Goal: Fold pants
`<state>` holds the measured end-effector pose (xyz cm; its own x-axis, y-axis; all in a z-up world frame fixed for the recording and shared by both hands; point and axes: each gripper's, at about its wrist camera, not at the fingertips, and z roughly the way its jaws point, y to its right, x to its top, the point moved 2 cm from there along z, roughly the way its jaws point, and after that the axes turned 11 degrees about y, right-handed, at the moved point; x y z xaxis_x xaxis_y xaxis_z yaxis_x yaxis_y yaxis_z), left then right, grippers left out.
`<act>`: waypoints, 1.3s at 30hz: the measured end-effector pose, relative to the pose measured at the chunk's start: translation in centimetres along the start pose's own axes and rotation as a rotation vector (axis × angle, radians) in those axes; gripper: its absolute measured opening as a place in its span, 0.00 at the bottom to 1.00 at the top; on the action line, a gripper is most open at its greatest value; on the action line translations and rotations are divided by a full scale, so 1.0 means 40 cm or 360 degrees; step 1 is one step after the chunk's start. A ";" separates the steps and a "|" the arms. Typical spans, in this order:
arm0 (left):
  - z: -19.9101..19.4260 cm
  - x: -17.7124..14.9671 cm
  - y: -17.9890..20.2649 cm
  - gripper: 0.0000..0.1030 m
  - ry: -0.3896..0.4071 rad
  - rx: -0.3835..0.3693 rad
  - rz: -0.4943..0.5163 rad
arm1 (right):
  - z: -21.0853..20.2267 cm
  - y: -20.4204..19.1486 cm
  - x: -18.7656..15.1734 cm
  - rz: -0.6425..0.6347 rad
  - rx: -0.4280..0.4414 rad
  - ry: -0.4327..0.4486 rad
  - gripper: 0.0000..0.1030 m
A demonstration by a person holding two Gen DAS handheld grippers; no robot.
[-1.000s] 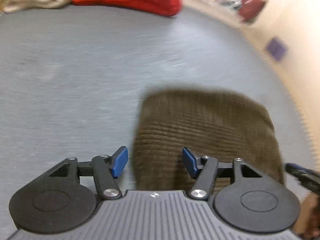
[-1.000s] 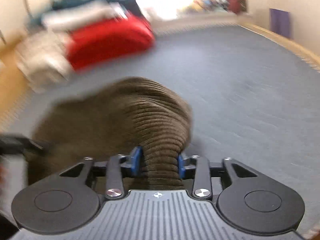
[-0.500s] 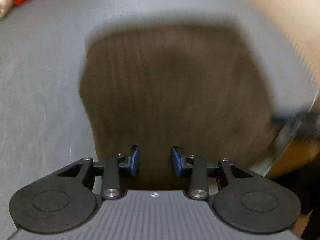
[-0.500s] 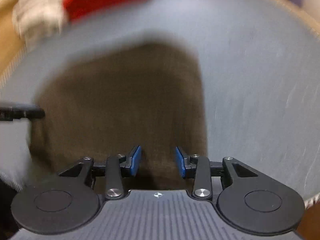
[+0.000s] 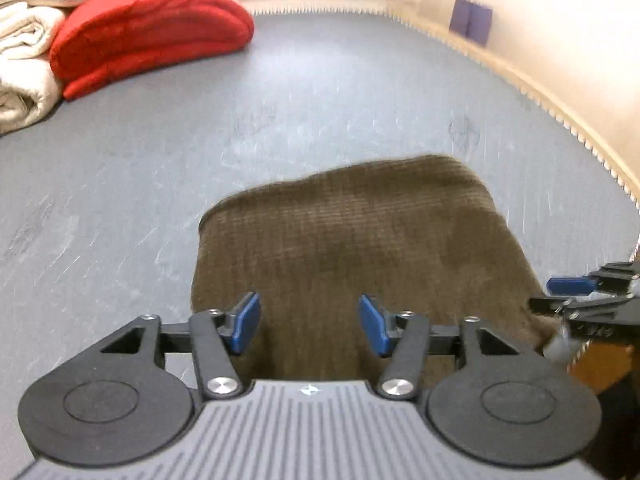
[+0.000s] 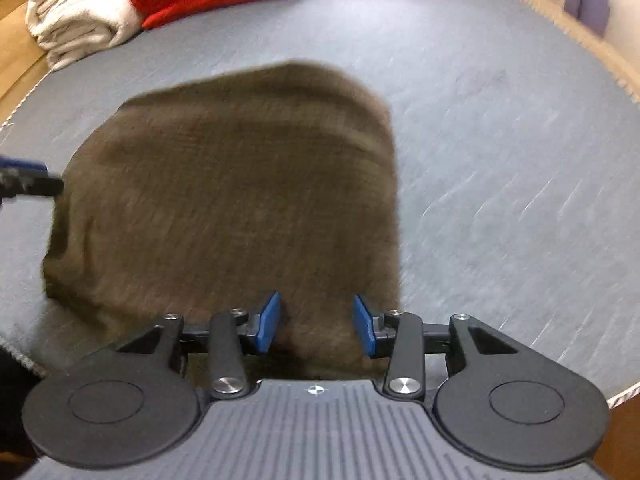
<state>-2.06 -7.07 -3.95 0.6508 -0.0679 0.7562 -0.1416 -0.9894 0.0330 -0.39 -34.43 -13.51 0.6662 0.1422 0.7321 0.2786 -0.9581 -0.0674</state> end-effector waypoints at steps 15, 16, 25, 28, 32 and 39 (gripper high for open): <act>0.071 -0.012 -0.006 0.71 -0.0128 0.0090 0.0053 | 0.134 0.040 0.210 0.0077 -0.0125 0.0414 0.46; 0.070 -0.007 -0.012 0.70 -0.0107 0.0081 0.0022 | 0.163 0.041 0.216 0.0106 -0.0123 0.0386 0.46; 0.050 0.023 -0.049 0.63 0.0006 -0.0018 -0.0052 | 0.355 0.044 0.232 0.0164 -0.0276 0.0210 0.53; 0.102 -0.011 -0.054 0.63 -0.0191 -0.0017 -0.0041 | 0.394 0.051 0.234 0.0164 -0.0307 0.0170 0.52; 0.119 -0.017 -0.064 0.64 -0.0222 -0.0024 -0.0095 | 0.410 0.064 0.227 0.0224 -0.0292 0.0133 0.52; 0.071 0.006 -0.083 0.64 -0.0068 0.0021 -0.0161 | 0.229 0.044 0.257 0.0217 -0.0284 0.0416 0.51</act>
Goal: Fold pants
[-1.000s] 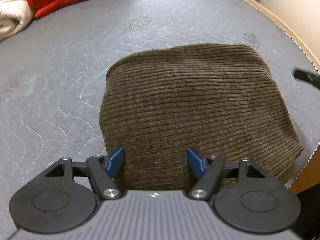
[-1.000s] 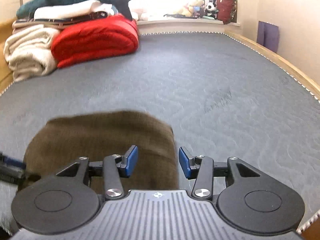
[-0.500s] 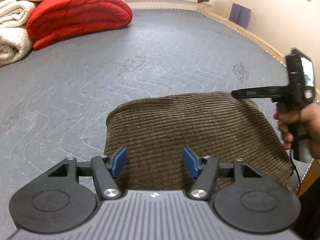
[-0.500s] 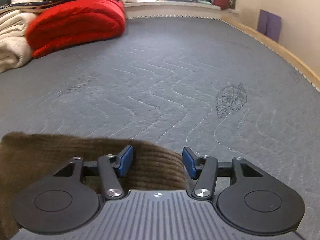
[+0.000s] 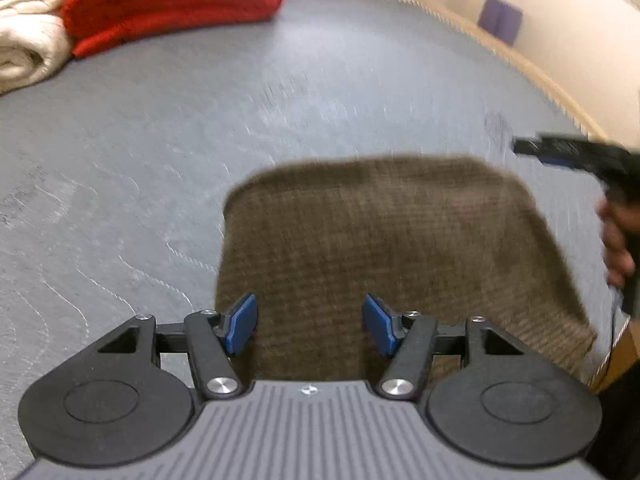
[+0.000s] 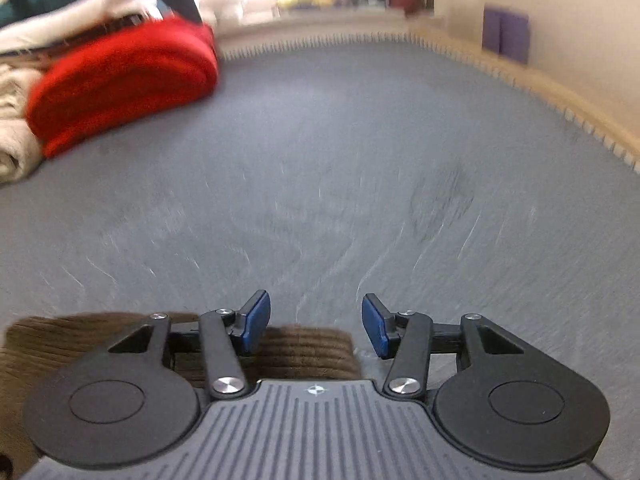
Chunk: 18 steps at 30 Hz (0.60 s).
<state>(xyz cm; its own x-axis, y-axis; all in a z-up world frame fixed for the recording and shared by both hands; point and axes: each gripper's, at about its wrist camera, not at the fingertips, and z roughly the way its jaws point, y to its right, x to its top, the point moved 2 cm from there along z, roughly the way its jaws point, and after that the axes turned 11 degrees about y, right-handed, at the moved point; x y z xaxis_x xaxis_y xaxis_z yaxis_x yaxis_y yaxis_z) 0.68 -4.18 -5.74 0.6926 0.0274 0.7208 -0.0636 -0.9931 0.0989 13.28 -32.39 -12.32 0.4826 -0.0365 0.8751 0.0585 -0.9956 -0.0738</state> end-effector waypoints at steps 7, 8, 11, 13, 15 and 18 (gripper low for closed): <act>0.032 -0.028 -0.011 0.64 -0.0193 -0.0061 -0.0138 | -0.227 -0.015 -0.043 -0.0081 0.0206 0.0028 0.53; 0.040 -0.043 -0.003 0.65 -0.0232 -0.0035 -0.0077 | -0.240 -0.014 -0.068 -0.0100 0.0233 -0.0052 0.53; 0.007 -0.032 0.020 0.65 -0.0112 -0.0011 -0.0027 | -0.238 -0.014 -0.146 -0.0194 0.0237 -0.0374 0.53; -0.028 -0.033 0.034 0.65 -0.0036 -0.0006 0.0005 | -0.265 -0.009 -0.159 -0.0183 0.0188 -0.0364 0.53; -0.060 -0.034 0.056 0.65 0.0018 -0.0055 0.0023 | -0.300 -0.013 -0.156 -0.0187 0.0220 -0.0298 0.53; -0.053 -0.082 0.095 0.71 -0.0123 -0.0059 0.0192 | -0.315 -0.023 -0.194 -0.0260 0.0216 -0.0388 0.58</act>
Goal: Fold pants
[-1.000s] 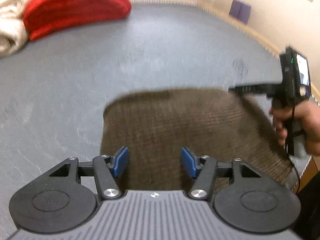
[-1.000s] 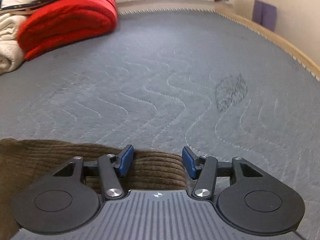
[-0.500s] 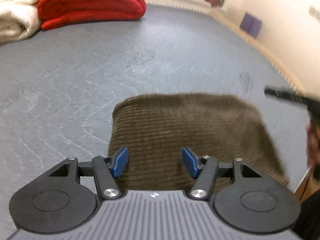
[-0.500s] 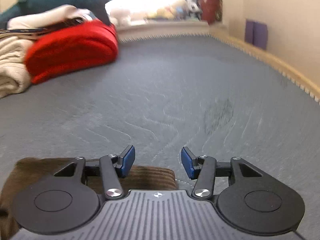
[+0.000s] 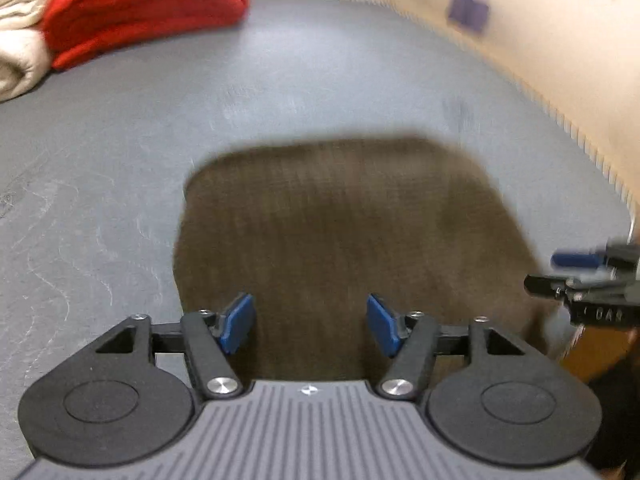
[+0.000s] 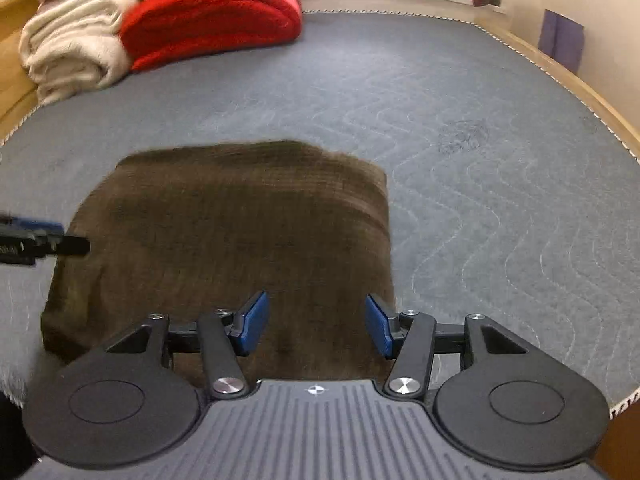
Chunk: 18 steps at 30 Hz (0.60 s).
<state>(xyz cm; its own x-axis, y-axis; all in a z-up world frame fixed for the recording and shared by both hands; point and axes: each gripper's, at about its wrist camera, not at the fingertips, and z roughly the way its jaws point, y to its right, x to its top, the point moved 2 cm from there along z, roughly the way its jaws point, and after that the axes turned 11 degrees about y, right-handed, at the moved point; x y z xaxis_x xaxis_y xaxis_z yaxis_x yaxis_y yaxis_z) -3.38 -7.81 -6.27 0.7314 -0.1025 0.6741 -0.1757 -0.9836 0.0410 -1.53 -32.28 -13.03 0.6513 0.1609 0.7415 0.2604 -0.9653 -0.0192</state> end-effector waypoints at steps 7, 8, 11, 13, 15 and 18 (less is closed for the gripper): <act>-0.119 -0.003 0.022 0.85 0.0201 0.0221 0.0066 | -0.090 0.004 0.004 0.0076 -0.0034 0.0181 0.60; -0.159 0.003 0.022 0.87 0.0302 0.0250 0.0033 | -0.130 -0.002 0.013 0.0063 -0.0040 0.0292 0.61; -0.278 0.012 0.050 0.92 0.0569 0.0379 0.0032 | -0.275 -0.028 0.033 0.0025 -0.0099 0.0736 0.61; -0.347 0.010 0.068 0.92 0.0688 0.0395 -0.0002 | -0.385 -0.047 0.050 0.0073 -0.0112 0.1044 0.64; -0.389 0.001 0.087 0.92 0.0737 0.0409 -0.0044 | -0.491 -0.072 0.075 0.0090 -0.0153 0.1307 0.69; -0.421 -0.003 0.115 0.94 0.0726 0.0368 -0.0128 | -0.618 -0.081 0.112 0.0134 -0.0152 0.1548 0.74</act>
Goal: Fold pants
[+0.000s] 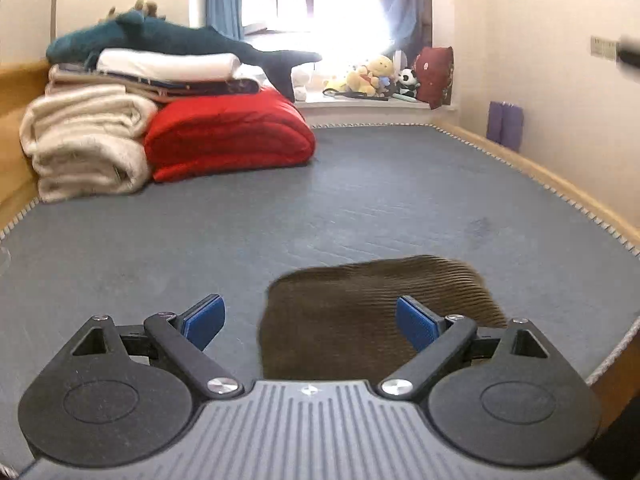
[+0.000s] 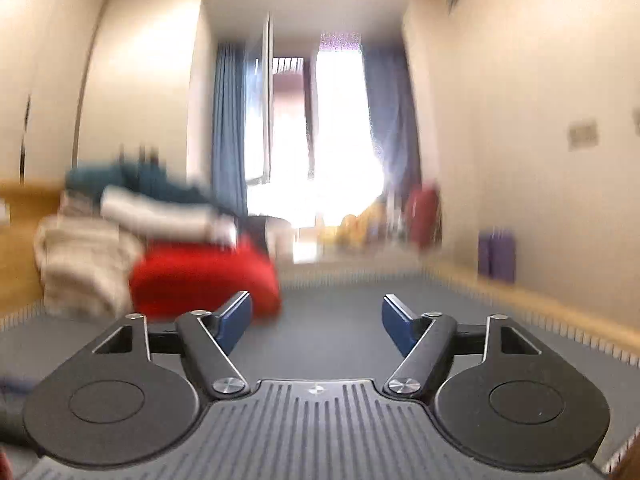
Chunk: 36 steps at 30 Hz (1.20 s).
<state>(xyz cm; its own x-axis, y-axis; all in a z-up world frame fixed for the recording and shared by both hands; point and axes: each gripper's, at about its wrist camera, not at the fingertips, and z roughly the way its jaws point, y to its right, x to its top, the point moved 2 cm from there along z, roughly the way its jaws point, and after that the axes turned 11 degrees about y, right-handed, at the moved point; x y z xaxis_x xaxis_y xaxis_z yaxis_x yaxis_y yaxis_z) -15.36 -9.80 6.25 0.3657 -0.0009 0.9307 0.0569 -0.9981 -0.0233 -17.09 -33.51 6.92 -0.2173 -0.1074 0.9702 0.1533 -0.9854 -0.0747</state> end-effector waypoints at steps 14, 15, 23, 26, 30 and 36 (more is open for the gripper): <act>0.009 -0.143 0.047 1.00 -0.0270 0.0066 -0.0052 | -0.011 0.080 -0.284 -0.0050 0.0059 -0.0842 0.82; 0.020 -0.149 0.048 1.00 -0.0288 0.0083 -0.0039 | 0.002 0.078 -0.313 -0.0071 0.0039 -0.0974 0.82; 0.065 -0.190 0.033 1.00 -0.0433 0.0136 -0.0070 | 0.050 0.047 -0.391 -0.0035 0.0072 -0.1193 0.80; 0.074 -0.196 0.027 1.00 -0.0453 0.0126 -0.0082 | 0.048 0.017 -0.411 -0.0040 0.0117 -0.1248 0.80; 0.082 -0.205 0.038 1.00 -0.0471 0.0123 -0.0058 | 0.053 -0.016 -0.419 -0.0125 0.0160 -0.1251 0.80; 0.087 -0.214 0.030 1.00 -0.0528 0.0109 -0.0113 | 0.052 -0.016 -0.426 -0.0140 0.0134 -0.1278 0.80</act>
<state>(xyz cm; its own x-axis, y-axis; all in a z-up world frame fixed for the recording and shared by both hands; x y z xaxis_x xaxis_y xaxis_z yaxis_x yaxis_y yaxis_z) -15.18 -10.79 -3.01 0.6400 0.0998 0.7619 0.1511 -0.9885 0.0026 -11.49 -30.75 -9.06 0.5211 0.1293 0.8436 0.2470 -0.9690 -0.0041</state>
